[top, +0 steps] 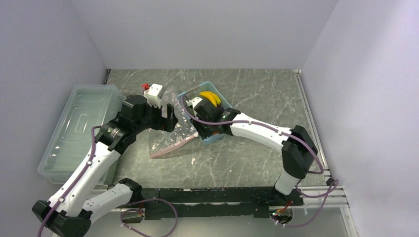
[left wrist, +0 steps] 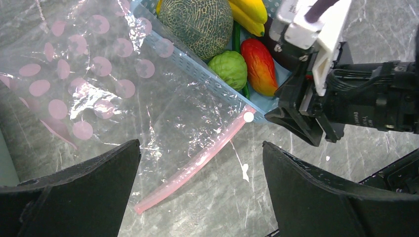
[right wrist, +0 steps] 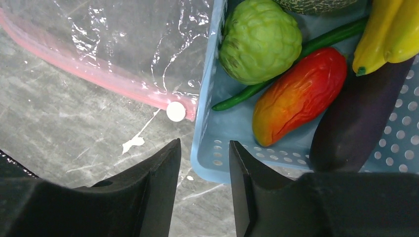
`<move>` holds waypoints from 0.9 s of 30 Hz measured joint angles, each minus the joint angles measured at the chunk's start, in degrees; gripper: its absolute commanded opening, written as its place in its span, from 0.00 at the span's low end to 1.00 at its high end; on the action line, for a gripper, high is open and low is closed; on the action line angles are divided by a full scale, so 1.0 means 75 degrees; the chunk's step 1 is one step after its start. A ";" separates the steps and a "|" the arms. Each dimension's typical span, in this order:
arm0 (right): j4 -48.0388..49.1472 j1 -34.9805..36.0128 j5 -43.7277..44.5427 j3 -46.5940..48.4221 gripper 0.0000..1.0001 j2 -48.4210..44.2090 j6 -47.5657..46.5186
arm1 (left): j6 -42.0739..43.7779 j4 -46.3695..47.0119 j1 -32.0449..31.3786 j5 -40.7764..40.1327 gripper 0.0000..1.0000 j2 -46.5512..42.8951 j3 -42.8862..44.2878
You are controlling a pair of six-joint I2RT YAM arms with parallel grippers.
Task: Place the food in the zip-top bag and seal the zipper
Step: Move the bin to the center of the board.
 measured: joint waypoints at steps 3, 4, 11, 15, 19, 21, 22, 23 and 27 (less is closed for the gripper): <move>0.0000 0.0029 -0.0006 0.0070 0.43 0.0178 -0.0070 | 0.0000 0.0000 0.0000 0.0000 0.99 0.0000 0.0000; -0.0003 0.0032 -0.0006 0.0073 0.42 0.0219 -0.0082 | 0.0000 0.0000 0.0000 0.0003 0.99 0.0000 0.0000; -0.0017 0.0070 -0.0003 0.0085 0.38 0.0527 -0.0160 | 0.0000 0.0000 0.0000 0.0006 0.99 0.0055 0.0000; -0.0017 0.0082 -0.0012 0.0085 0.35 0.0606 -0.0184 | 0.0006 0.0000 0.0000 0.0003 0.99 0.0067 0.0000; 0.0003 0.0087 -0.0012 0.0085 0.31 0.0676 -0.0181 | 0.0009 0.0000 0.0000 0.0006 0.99 0.0067 0.0000; 0.0020 0.0090 -0.0009 0.0085 0.27 0.0708 -0.0181 | 0.0009 0.0000 0.0000 0.0003 0.99 0.0067 0.0000; 0.0029 0.0090 -0.0006 0.0085 0.24 0.0729 -0.0178 | 0.0012 0.0000 0.0000 0.0003 0.99 0.0067 0.0000; 0.0038 0.0090 -0.0015 0.0085 0.23 0.0749 -0.0172 | 0.0015 0.0000 0.0000 0.0003 0.99 0.0067 0.0000; 0.0093 0.0114 0.0000 0.0085 0.18 0.0769 -0.0157 | 0.0020 0.0000 0.0000 0.0003 0.99 0.0067 0.0000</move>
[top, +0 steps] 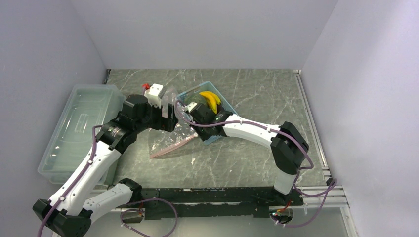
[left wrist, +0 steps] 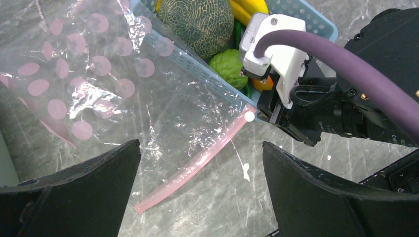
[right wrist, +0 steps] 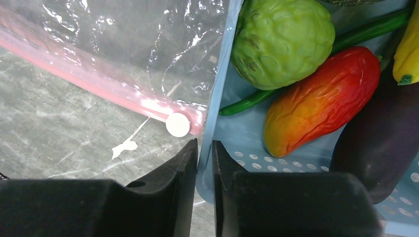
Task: Place the food in the zip-top bag and seal the zipper
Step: Move the bin to the center of the board.
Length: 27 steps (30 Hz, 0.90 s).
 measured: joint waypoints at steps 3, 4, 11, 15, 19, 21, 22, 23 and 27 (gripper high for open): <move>0.0020 0.0003 0.0012 -0.0003 0.08 0.0003 0.0006 | 0.0003 0.0000 0.0000 0.0000 0.99 0.0000 0.0000; 0.0023 0.0003 0.0044 -0.0015 0.06 0.0003 0.0058 | 0.0000 0.0000 0.0000 0.0000 0.99 0.0000 0.0000; 0.0082 -0.0003 0.0382 -0.0125 0.00 -0.0023 0.0216 | 0.0000 0.0000 0.0000 0.0000 0.99 0.0000 0.0000; 0.0236 0.0012 0.0565 -0.0280 0.00 -0.0114 0.0309 | 0.0000 0.0000 0.0000 0.0000 0.99 -0.0006 0.0000; 0.0321 0.0026 0.0729 -0.0519 0.00 -0.0306 0.0420 | 0.0000 0.0000 0.0000 0.0000 0.99 -0.0023 0.0000; 0.0312 0.0032 0.0845 -0.0595 0.00 -0.0379 0.0495 | 0.0000 0.0000 0.0000 0.0000 0.99 -0.0026 0.0000; 0.0306 0.0038 0.0906 -0.0624 0.00 -0.0417 0.0530 | 0.0000 0.0000 0.0000 0.0000 0.99 -0.0026 0.0000; 0.0286 0.0041 0.0976 -0.0647 0.00 -0.0458 0.0586 | 0.0000 0.0000 0.0000 0.0000 0.99 -0.0029 0.0000; 0.0134 0.0047 0.1291 -0.0761 0.00 -0.0644 0.0833 | 0.0000 0.0000 0.0000 0.0000 0.99 -0.0044 0.0000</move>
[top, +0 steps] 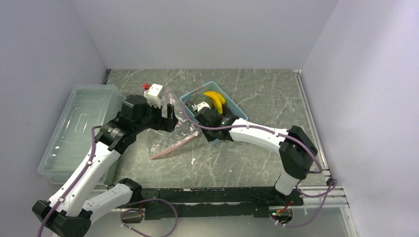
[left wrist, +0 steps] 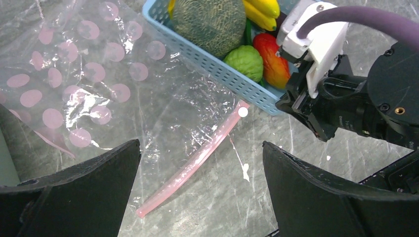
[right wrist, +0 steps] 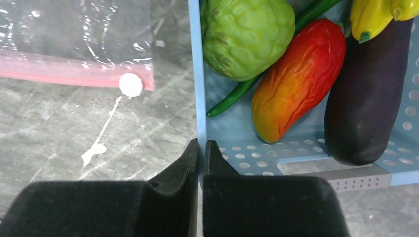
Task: Place the food in the zip-top bag and seal the zipper
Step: Move the bin to the center of the board.
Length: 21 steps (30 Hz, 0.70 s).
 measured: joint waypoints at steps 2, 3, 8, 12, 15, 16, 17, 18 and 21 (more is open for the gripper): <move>-0.0114 -0.0003 0.0175 -0.0090 0.00 -0.0105 0.0175 | 0.0000 -0.0003 0.0000 0.0000 0.99 -0.0029 0.0000; -0.0157 -0.0012 0.0254 -0.0154 0.00 -0.0163 0.0268 | 0.0000 0.0000 0.0000 0.0000 0.99 -0.0044 0.0000; -0.0347 -0.0157 0.0539 -0.0495 0.00 -0.0525 0.0699 | 0.0000 -0.0003 0.0000 0.0000 0.99 -0.0079 0.0000; -0.0437 -0.0344 0.0679 -0.0755 0.00 -0.0889 0.1052 | 0.0000 -0.0003 0.0000 0.0000 0.99 -0.0079 0.0000; -0.0513 -0.0510 0.0764 -0.0959 0.00 -0.1151 0.1326 | -0.0003 -0.0003 0.0000 0.0000 0.99 -0.0082 0.0000; -0.0536 -0.0586 0.0787 -0.1040 0.00 -0.1256 0.1445 | 0.0000 -0.0003 0.0000 0.0000 0.99 -0.0085 0.0000; -0.0554 -0.0638 0.0810 -0.1099 0.00 -0.1326 0.1524 | 0.0000 -0.0003 0.0000 0.0000 0.99 -0.0087 0.0000; -0.0568 -0.0699 0.0839 -0.1169 0.00 -0.1419 0.1614 | -0.0003 -0.0003 0.0000 0.0000 0.99 -0.0090 0.0000; -0.0641 -0.0877 0.0959 -0.1384 0.00 -0.1743 0.1851 | 0.0000 -0.0003 0.0000 0.0000 0.99 -0.0096 0.0000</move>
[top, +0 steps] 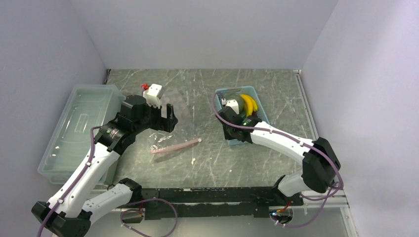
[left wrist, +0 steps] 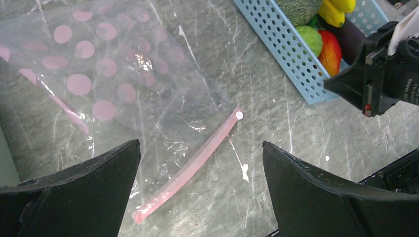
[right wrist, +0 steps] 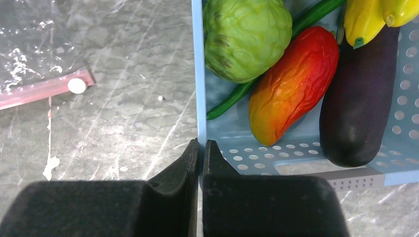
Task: Place the food in the zip-top bag and seal the zipper
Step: Move the bin to the center of the board.
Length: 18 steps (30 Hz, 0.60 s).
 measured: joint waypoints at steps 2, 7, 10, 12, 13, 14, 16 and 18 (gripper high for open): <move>-0.0050 -0.0117 0.0061 -0.0125 0.00 -0.0189 0.0125 | 0.0000 0.0000 0.0000 0.0003 0.99 0.0000 0.0000; -0.0105 -0.0239 0.0189 -0.0361 0.00 -0.0300 0.0329 | -0.0003 0.0000 0.0000 0.0009 0.99 0.0000 0.0000; -0.0122 -0.0239 0.0187 -0.0557 0.00 -0.0309 0.0376 | 0.0000 0.0000 0.0000 0.0017 0.99 0.0000 0.0000; -0.0122 -0.0227 0.0184 -0.0647 0.00 -0.0321 0.0405 | 0.0000 0.0000 0.0000 0.0032 0.99 0.0000 0.0000; -0.0111 -0.0224 0.0181 -0.0670 0.00 -0.0332 0.0420 | 0.0000 0.0000 0.0000 0.0038 0.99 0.0000 0.0000; -0.0093 -0.0224 0.0181 -0.0691 0.00 -0.0364 0.0440 | 0.0000 0.0000 0.0000 0.0050 0.99 0.0000 0.0000; -0.0067 -0.0227 0.0172 -0.0749 0.00 -0.0434 0.0466 | 0.0000 0.0000 0.0000 0.0061 0.99 0.0000 0.0000; -0.0058 -0.0224 0.0163 -0.0772 0.00 -0.0452 0.0504 | 0.0000 0.0000 0.0000 0.0064 0.99 0.0000 0.0000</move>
